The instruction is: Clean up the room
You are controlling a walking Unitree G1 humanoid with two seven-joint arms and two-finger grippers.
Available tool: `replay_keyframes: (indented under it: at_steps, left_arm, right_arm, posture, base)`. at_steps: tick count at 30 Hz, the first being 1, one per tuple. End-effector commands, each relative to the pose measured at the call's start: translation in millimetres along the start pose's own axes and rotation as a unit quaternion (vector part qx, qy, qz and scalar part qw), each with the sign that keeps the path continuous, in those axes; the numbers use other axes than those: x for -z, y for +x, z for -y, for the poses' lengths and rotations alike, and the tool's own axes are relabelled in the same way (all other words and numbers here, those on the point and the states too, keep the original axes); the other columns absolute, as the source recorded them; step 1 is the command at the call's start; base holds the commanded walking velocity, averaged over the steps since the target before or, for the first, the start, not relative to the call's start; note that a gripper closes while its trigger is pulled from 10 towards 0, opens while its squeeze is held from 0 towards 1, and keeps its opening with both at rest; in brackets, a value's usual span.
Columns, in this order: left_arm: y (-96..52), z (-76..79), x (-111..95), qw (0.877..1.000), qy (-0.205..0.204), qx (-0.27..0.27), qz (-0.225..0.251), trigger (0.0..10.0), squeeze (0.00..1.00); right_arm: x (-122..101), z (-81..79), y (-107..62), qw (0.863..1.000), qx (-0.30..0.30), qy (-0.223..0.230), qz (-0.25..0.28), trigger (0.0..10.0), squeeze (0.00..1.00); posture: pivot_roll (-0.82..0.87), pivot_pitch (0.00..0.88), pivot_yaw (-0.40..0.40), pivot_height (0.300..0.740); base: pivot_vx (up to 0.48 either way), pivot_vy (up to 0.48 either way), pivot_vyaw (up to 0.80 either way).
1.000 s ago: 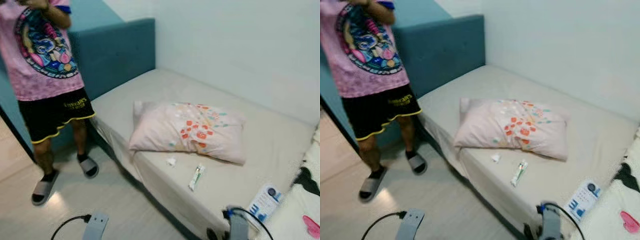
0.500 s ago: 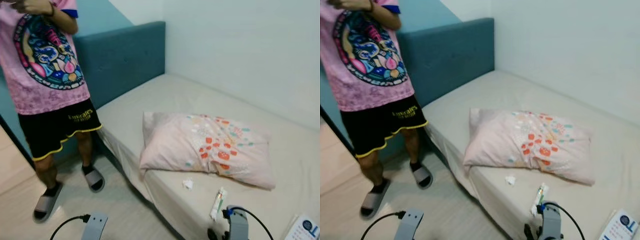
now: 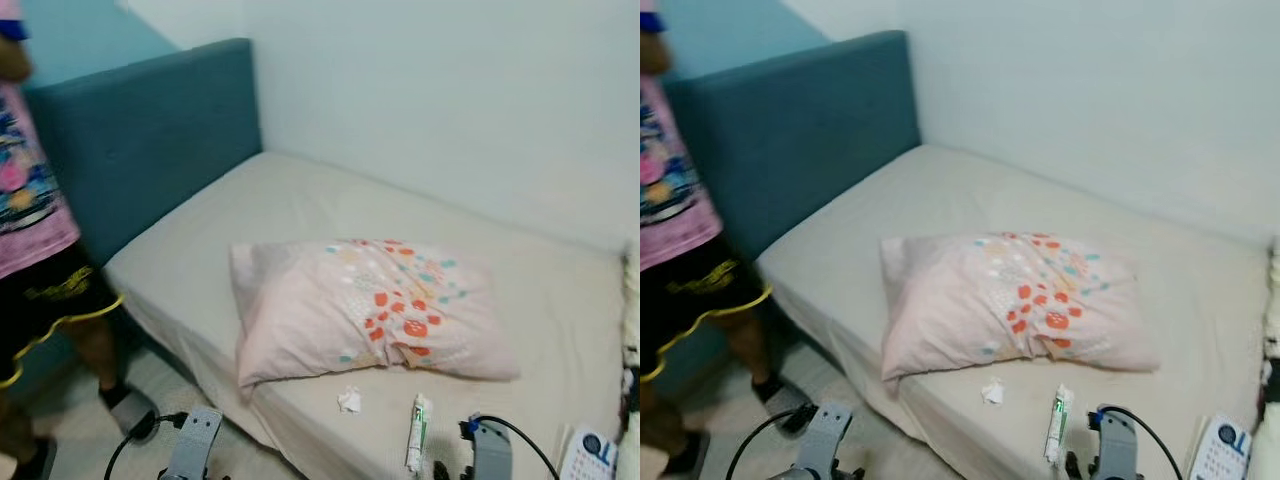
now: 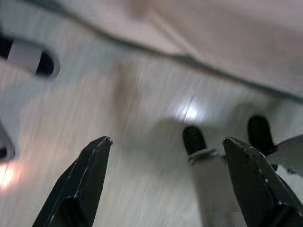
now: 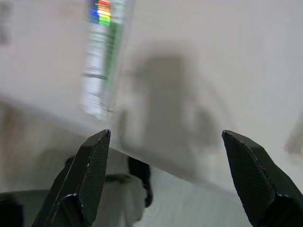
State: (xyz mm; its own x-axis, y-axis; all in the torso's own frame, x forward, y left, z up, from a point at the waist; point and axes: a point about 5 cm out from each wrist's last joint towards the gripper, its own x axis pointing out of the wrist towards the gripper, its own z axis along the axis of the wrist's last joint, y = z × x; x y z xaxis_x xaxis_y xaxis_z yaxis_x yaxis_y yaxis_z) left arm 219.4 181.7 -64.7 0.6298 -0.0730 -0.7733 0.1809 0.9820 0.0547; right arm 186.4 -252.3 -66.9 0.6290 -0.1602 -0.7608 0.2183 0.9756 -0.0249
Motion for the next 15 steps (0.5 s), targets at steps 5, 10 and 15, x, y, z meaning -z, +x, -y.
replay_keyframes:
  at_steps: [5,10,15]
  left_arm:
    - [1.9,10.0,-14,0.998,-0.012,0.052,0.034,10.0,0.00]
    - [4.2,17.3,-41,0.993,-0.012,0.088,0.080,10.0,0.00]
    - [4.9,21.8,-54,0.990,-0.009,0.102,0.100,10.0,0.00]
  right_arm:
    - [6,6.0,-1.6,1.000,0.020,0.000,-0.015,10.0,0.00]
    - [-2,9.3,-0.4,1.000,0.029,0.011,-0.004,10.0,0.00]
    - [-12,10.0,1.2,0.999,0.030,0.012,0.011,10.0,0.00]
  posture:
    - [-0.01,0.000,0.039,0.740]
    - [-0.01,0.000,0.036,0.740]
    - [-0.01,0.000,0.037,0.740]
  base:
    - [0.000,0.000,-0.66]
    - [0.000,0.000,-0.66]
    - [0.000,0.000,-0.66]
